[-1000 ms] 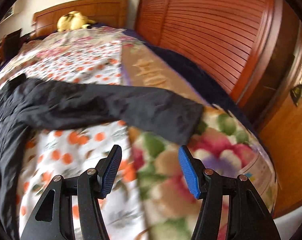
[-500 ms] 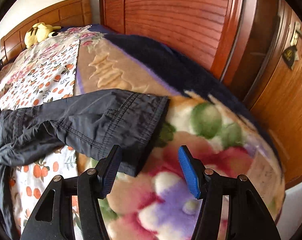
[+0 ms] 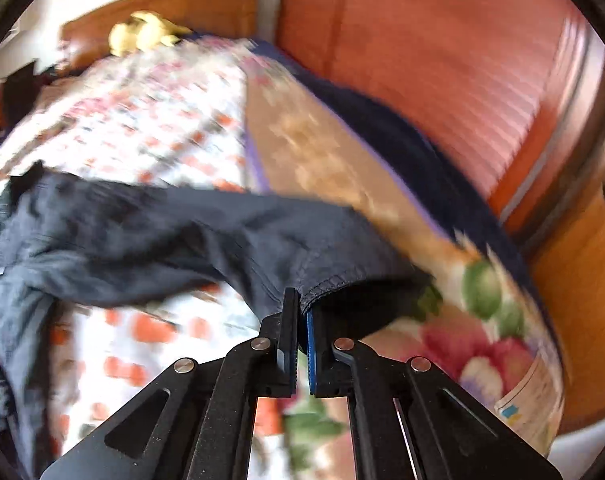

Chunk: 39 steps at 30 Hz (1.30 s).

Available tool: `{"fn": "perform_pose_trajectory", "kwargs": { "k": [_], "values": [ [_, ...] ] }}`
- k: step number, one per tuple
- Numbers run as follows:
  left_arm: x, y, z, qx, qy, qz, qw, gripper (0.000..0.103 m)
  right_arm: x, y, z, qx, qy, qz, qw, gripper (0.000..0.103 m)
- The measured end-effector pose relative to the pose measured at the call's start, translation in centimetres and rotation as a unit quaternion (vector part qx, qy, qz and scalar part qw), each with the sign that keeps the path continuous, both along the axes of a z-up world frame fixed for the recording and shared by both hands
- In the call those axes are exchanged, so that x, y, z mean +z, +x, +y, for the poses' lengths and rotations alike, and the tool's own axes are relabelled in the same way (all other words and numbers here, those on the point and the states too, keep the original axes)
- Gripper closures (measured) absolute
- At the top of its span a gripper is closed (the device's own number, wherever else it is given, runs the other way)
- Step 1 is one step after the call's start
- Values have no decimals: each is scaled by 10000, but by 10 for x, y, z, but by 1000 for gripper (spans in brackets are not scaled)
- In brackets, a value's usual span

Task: Fold large clothes
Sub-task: 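Lift the sleeve with the right gripper and fold it across the jacket's front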

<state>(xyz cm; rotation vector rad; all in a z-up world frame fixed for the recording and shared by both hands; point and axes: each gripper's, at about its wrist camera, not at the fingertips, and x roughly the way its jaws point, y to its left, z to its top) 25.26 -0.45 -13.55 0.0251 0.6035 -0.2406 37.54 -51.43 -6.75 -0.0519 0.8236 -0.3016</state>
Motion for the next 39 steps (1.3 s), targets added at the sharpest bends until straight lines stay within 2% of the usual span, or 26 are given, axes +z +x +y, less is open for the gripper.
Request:
{"fn": "perform_pose_trajectory", "kwargs": {
  "k": [4, 8, 14, 17, 22, 26, 28, 31, 34, 35, 36, 37, 39],
  "values": [
    [1, -1, 1, 21, -17, -26, 10000, 20, 46, -13, 52, 545, -223, -427, 9973, 101],
    [2, -3, 3, 39, -53, -58, 10000, 20, 89, -28, 112, 1177, -357, -828, 9889, 101],
    [8, -8, 10, 73, -106, -122, 9998, 20, 132, -54, 214, 2300, -421, -1247, 9643, 101],
    [11, -9, 15, 90, -142, -120, 9998, 20, 141, -68, 264, 2913, -341, -1329, 9467, 101],
    [13, -13, 24, 159, -122, -99, 9997, 20, 141, -99, 326, 3911, 216, -1355, 9101, 101],
    [16, -16, 30, 208, -104, -113, 9997, 20, 124, -116, 350, 4327, 271, -1126, 8941, 101],
    [16, -17, 31, 225, -103, -130, 9996, 20, 118, -123, 349, 4421, 238, -995, 8911, 101],
    [16, -16, 32, 242, -115, -126, 9996, 20, 112, -115, 355, 4356, 208, -819, 8962, 101],
    [16, -15, 30, 235, -97, -113, 9996, 20, 118, -111, 358, 4209, 104, -704, 9043, 93],
    [16, -15, 29, 230, -90, -114, 9996, 20, 122, -110, 364, 4161, 53, -686, 9067, 88],
    [16, -15, 28, 226, -81, -117, 9996, 20, 127, -111, 372, 4140, 46, -661, 9079, 80],
    [16, -15, 28, 220, -67, -122, 9997, 20, 127, -109, 370, 4106, 52, -633, 9096, 68],
    [16, -15, 28, 219, -59, -122, 9997, 20, 130, -115, 376, 4033, -14, -649, 9128, 54]
  ]
}}
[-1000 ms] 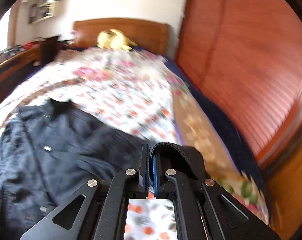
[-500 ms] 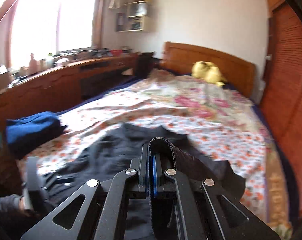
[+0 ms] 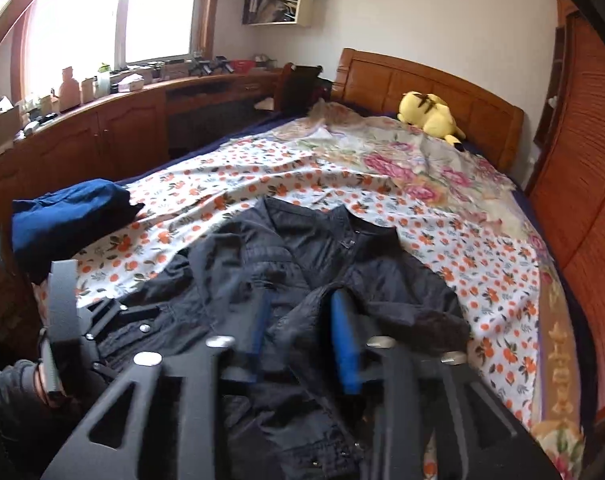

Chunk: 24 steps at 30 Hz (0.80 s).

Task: Fold large clothes
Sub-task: 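Lift the sleeve with the right gripper and fold it across the jacket's front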

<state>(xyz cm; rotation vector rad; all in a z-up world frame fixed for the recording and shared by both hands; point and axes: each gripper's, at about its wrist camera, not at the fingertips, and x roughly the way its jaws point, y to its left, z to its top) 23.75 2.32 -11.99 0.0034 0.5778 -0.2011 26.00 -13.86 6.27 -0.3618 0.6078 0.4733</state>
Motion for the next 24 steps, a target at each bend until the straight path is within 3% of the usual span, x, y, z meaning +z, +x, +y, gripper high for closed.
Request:
{"fn": "perform_pose_trajectory", "kwargs": {
  "k": [4, 11, 24],
  "values": [
    [0, 0, 0, 18, -43, 11, 10000, 20, -11, 0, 1, -84, -62, 53, 9999, 48],
    [1, 0, 0, 9, -20, 14, 10000, 20, -32, 4, -11, -337, 7, 107, 9994, 47],
    [3, -1, -6, -65, -10, 6, 10000, 20, -113, 13, -73, -1459, 167, 560, 9876, 47]
  ]
}}
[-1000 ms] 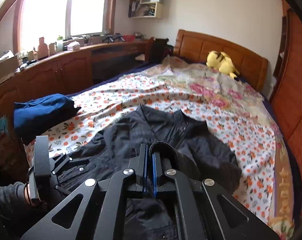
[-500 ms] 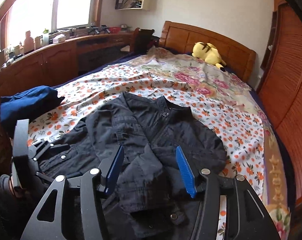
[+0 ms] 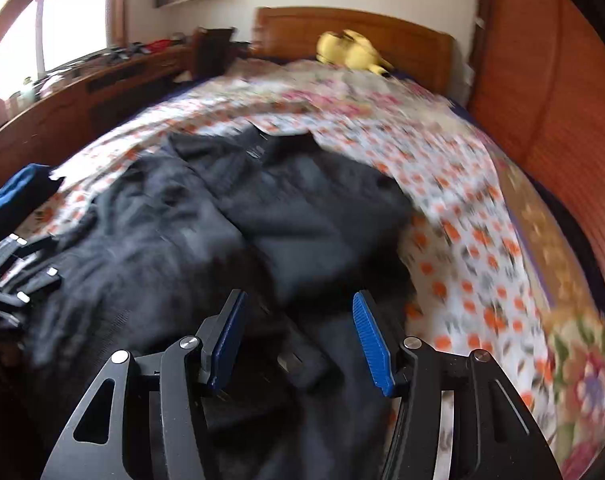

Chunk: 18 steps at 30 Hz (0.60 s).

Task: Fold large clothes

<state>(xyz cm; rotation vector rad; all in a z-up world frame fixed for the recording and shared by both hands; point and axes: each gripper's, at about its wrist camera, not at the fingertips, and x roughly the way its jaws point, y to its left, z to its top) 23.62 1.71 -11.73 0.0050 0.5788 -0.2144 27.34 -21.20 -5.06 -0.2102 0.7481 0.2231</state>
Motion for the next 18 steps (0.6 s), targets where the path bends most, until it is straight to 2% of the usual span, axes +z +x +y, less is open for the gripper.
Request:
{"fn": "perform_pose_trajectory", "kwargs": {
  "k": [5, 10, 11, 14, 17, 18],
  "values": [
    [6, -4, -12, -94, 50, -101, 9999, 20, -35, -6, -20, -268, 29, 274, 9993, 47],
    [13, -4, -43, -316, 255, -223, 9989, 22, -56, -10, -23, -395, 38, 245, 9989, 47],
    [15, -4, -51, -422, 257, -221, 9985, 29, -58, -10, -23, -381, 120, 246, 9989, 47],
    [18, 1, -75, -730, 244, -135, 9969, 38, -61, -9, -22, -402, 280, 187, 9986, 47],
    [22, 3, -99, -895, 468, -126, 9948, 49, -66, -7, -24, -432, 394, 216, 9981, 47],
    [23, 5, -109, -964, 565, -116, 9937, 49, -66, -7, -24, -452, 455, 206, 9977, 47]
  ]
}}
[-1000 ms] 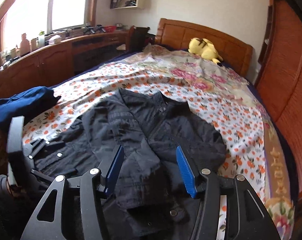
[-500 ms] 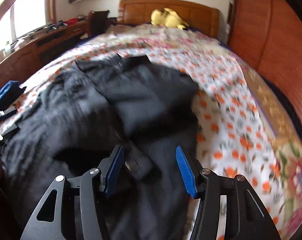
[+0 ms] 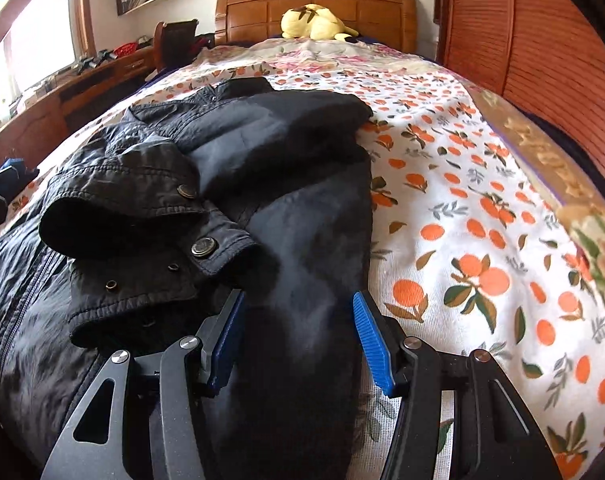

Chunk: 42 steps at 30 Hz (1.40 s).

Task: Fold large clothes

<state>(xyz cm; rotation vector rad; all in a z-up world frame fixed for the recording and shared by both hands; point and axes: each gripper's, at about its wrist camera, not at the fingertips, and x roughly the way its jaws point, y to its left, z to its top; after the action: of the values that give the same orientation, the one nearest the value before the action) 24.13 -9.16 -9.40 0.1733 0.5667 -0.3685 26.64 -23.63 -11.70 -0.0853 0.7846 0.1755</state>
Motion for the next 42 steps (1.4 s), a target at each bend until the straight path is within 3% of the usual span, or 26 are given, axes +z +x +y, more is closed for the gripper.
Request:
{"fn": "perform_pose_trajectory", "kwargs": {
  "k": [3, 5, 13, 18, 20, 21, 23, 28, 31, 35, 42],
  "values": [
    [2, 6, -20, -85, 241, 84, 9996, 54, -3, 1, -1, -17, 132, -36, 9999, 47],
    [2, 13, -34, -160, 496, 275, 9983, 73, -4, 2, 3, -47, 101, -78, 9999, 47],
    [-2, 31, -66, -172, 1069, 706, 9916, 73, -15, -12, -12, -51, 64, -147, 9999, 47],
    [-15, 38, -81, -125, 1710, 812, 9818, 73, -16, -15, -12, -71, 50, -178, 9998, 47],
    [-17, 41, -83, -75, 1968, 758, 9775, 92, -16, -16, -14, -92, 95, -160, 9998, 47],
    [-16, 42, -82, -39, 1997, 759, 9769, 93, -16, -15, -14, -95, 114, -144, 9998, 47],
    [-6, 44, -75, 70, 1862, 687, 9801, 99, -17, -15, -16, -94, 171, -119, 9997, 47],
    [38, 34, -32, 580, 1227, 208, 9905, 99, -17, -16, -14, -119, 119, -181, 9997, 47],
    [52, 27, 4, 857, 1025, 46, 9910, 99, -18, -15, -13, -117, 115, -175, 9997, 47],
    [53, 19, 47, 1140, 824, 38, 9900, 100, -18, -14, -13, -105, 147, -176, 9997, 47],
    [19, -4, 93, 1345, 587, 320, 9887, 100, -19, -14, -12, -137, 87, -202, 9997, 47]
  ]
}}
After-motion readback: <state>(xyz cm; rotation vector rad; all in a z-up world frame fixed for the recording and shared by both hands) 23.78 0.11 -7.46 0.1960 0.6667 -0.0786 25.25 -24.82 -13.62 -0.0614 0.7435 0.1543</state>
